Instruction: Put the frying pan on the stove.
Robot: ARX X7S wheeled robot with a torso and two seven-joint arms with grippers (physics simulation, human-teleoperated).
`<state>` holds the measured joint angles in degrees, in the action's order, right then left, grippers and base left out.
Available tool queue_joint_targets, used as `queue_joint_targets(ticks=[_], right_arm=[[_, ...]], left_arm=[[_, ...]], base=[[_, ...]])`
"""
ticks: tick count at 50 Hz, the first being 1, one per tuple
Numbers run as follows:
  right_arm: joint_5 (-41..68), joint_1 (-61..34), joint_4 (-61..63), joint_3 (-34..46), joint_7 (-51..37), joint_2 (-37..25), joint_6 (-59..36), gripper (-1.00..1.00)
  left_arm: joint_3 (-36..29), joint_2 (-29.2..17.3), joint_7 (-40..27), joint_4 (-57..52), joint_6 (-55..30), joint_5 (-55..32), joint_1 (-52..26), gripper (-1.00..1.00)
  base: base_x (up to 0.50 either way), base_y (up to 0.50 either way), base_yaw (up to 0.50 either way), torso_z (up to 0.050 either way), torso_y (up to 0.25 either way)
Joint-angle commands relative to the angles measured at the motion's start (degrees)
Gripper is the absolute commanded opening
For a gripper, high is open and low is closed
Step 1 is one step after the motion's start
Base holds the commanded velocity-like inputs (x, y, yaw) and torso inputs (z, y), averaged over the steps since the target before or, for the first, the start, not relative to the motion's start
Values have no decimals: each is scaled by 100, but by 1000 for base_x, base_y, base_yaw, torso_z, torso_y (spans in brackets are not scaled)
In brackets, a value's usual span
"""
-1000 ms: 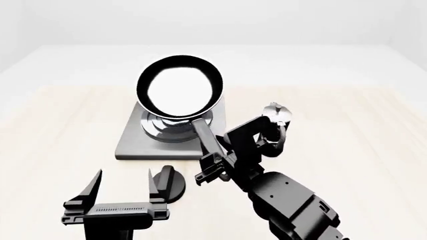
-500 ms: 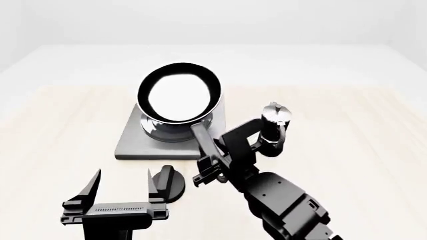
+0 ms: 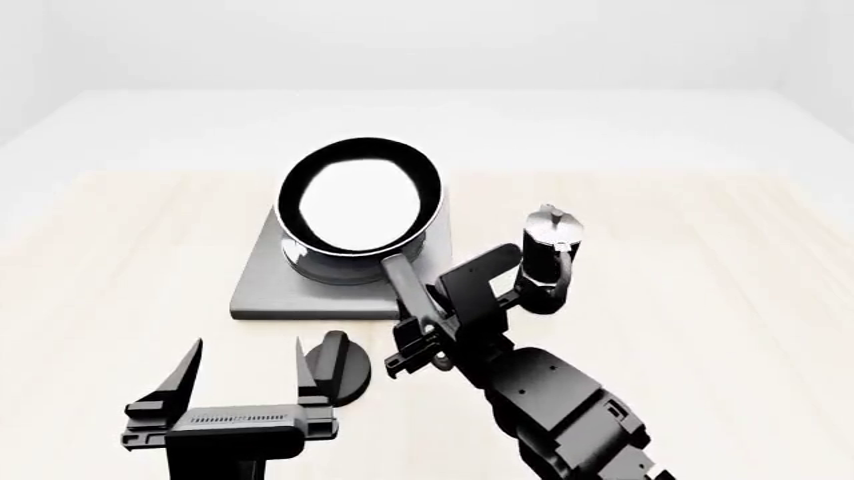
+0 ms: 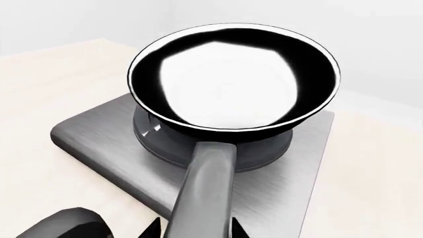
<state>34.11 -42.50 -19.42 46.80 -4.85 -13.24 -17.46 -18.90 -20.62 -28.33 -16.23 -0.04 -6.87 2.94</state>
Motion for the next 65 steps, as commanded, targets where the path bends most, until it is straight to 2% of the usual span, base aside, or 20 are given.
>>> queue_joint_targets(ticks=[1,4,5,39,49,57,65], right_arm=[[-257,-146,112,-148,-85,63,127,-100],[-274,-139,121,-131,-67,58,167,-100],[-288,-134,133,-125,-79,54,177,100],[90,391,2272,-413,-754,-822,-133,100],[157,887,2863,-625,-947,-1148,251,100],[-141,1496,3176,-887,-1410,-1277,954,100],[-288,1743,3750,-1015,-1781,-1486,1062,100]], left_arm=[[-19,-6,-15,11,3,-1,-10,100],[-23,-8,-18,12,5,-1,-14,100],[-24,-9,-19,11,4,-3,-15,100],[-58,-40,-66,21,15,-12,-25,100],[-58,-52,-92,11,15,-13,-20,100],[-12,-116,-149,-184,-29,-14,55,100],[42,-174,-188,-374,-64,-48,109,100]], base=[[0,0,0,0,10],[0,0,0,3,0],[0,0,0,0,0],[0,0,0,0,0],[0,0,0,0,0],[0,0,0,0,0],[0,0,0,0,0]])
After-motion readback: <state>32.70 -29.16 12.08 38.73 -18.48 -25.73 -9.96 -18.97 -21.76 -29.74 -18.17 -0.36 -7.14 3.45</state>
